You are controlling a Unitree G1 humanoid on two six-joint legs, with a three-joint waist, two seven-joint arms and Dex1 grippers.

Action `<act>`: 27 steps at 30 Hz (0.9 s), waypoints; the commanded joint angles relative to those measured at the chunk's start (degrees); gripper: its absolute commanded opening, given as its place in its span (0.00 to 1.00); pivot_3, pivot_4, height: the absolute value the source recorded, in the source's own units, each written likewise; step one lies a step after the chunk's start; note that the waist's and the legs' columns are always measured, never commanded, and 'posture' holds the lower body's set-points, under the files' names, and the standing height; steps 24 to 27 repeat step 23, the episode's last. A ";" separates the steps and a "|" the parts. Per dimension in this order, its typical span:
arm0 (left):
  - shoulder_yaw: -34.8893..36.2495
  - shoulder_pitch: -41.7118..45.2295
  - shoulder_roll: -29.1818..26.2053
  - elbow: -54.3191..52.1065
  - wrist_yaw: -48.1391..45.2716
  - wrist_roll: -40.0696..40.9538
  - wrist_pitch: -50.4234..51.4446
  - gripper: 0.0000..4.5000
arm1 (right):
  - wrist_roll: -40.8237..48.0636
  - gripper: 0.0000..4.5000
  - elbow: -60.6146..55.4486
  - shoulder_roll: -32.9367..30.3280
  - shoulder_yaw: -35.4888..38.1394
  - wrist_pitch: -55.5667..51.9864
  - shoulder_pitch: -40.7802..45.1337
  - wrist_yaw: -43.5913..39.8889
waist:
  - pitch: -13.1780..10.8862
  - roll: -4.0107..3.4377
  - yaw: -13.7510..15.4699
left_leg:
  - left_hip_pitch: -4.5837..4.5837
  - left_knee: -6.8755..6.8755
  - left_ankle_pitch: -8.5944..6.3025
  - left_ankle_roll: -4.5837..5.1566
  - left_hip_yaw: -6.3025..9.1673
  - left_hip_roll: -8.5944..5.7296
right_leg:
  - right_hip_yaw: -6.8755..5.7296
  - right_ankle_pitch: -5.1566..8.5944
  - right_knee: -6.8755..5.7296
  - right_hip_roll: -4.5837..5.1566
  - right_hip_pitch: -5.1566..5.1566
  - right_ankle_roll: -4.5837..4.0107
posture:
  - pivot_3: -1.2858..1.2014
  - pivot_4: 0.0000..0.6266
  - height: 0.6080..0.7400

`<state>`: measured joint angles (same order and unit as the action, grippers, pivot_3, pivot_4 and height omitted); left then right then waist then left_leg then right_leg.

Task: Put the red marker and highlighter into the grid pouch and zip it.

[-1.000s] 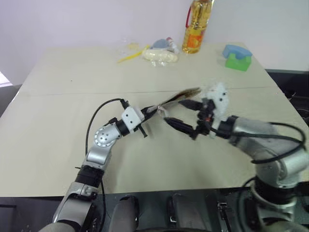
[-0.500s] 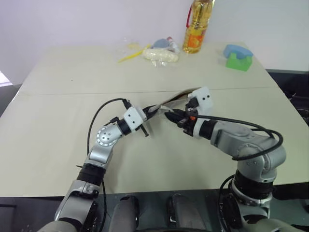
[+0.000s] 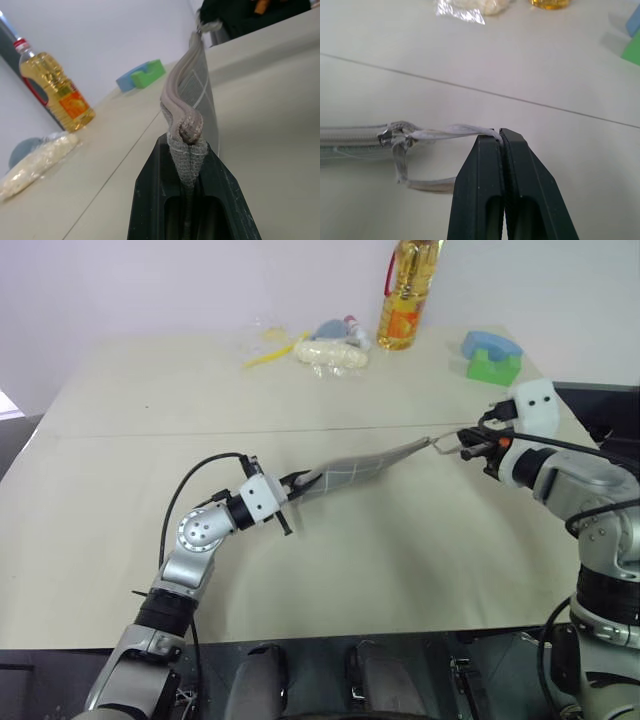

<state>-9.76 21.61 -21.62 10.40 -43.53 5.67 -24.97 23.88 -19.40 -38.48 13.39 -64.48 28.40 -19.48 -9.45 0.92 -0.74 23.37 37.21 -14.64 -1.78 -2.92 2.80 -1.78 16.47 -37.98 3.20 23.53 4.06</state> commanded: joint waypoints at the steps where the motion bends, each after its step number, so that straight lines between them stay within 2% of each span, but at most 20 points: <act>1: 3.32 -2.41 -3.00 -0.05 -0.15 1.63 3.00 0.00 | -1.01 0.01 -1.94 -4.86 2.22 1.90 -1.96 -2.36 | 0.00 0.00 0.00 | 0.00 0.00 0.00 0.00 0.00 0.00 | 0.01 0.00 0.00 0.00 0.00 0.00 | 0.52 0.24 1.00; 3: 3.87 -3.19 -3.48 -0.84 -0.47 3.48 5.81 0.00 | 2.42 0.01 -4.34 -5.98 2.14 1.86 -4.72 -7.07 | 0.00 0.00 0.02 | 0.00 0.01 0.00 0.00 0.01 0.00 | 0.00 0.00 0.00 0.00 -0.01 0.00 | 0.52 0.24 1.00; 4: 4.29 -3.76 -3.82 -1.58 -0.77 4.85 7.51 0.15 | 4.24 0.13 -5.34 -6.33 2.82 1.89 -6.34 -9.26 | 0.00 0.00 0.03 | -0.02 0.01 0.00 0.00 0.02 0.02 | 0.00 0.00 0.00 0.00 -0.02 0.01 | 0.52 0.24 1.00; 6: 4.92 -4.92 -4.68 -2.98 -1.13 6.28 9.96 0.31 | 6.66 0.30 -7.23 -7.40 3.97 2.73 -9.73 -13.06 | 0.00 0.01 -0.11 | -0.05 0.00 0.00 0.00 0.01 0.04 | 0.01 0.00 0.00 -0.02 -0.04 0.00 | 0.52 0.24 1.00; 10: 8.08 -10.27 -8.23 -6.80 -1.94 9.71 19.15 0.76 | 6.32 0.76 -10.76 -10.53 7.45 10.53 -22.54 -20.54 | -0.01 0.01 0.16 | -0.02 -0.03 0.00 0.00 0.06 0.05 | -0.02 0.02 0.07 -0.03 -0.05 0.02 | 0.52 0.24 1.00; 11: 8.75 -11.69 -9.17 -7.39 -1.81 10.01 21.52 0.85 | 6.34 0.76 -10.61 -10.55 8.70 11.99 -24.54 -21.44 | -0.01 0.02 0.14 | -0.01 -0.04 0.00 0.00 0.06 0.04 | -0.02 0.02 0.08 -0.01 -0.05 0.02 | 0.52 0.24 1.00; 18: 15.44 -18.03 -10.06 -8.24 3.20 12.26 30.84 0.85 | 7.64 0.76 -7.72 -6.51 15.85 20.09 -31.52 -23.19 | -0.02 0.06 0.11 | -0.12 0.00 0.00 0.00 0.01 0.04 | -0.01 0.02 0.10 0.02 -0.14 0.01 | 0.52 0.24 1.00; 23: 18.11 -17.70 -8.49 -8.27 8.32 11.83 33.13 0.85 | 6.55 0.76 -5.38 -4.27 15.59 23.72 -32.01 -21.62 | -0.02 0.05 0.02 | -0.15 0.00 0.00 0.00 -0.01 0.05 | 0.03 0.02 0.10 0.02 -0.15 0.01 | 0.52 0.24 1.00; 27: 18.11 -17.70 -8.49 -8.27 8.32 11.83 33.13 0.85 | 6.55 0.76 -5.38 -4.27 15.59 23.72 -32.01 -21.62 | -0.02 0.05 0.02 | -0.15 0.00 0.00 0.00 -0.01 0.05 | 0.03 0.02 0.10 0.02 -0.15 0.01 | 0.52 0.24 1.00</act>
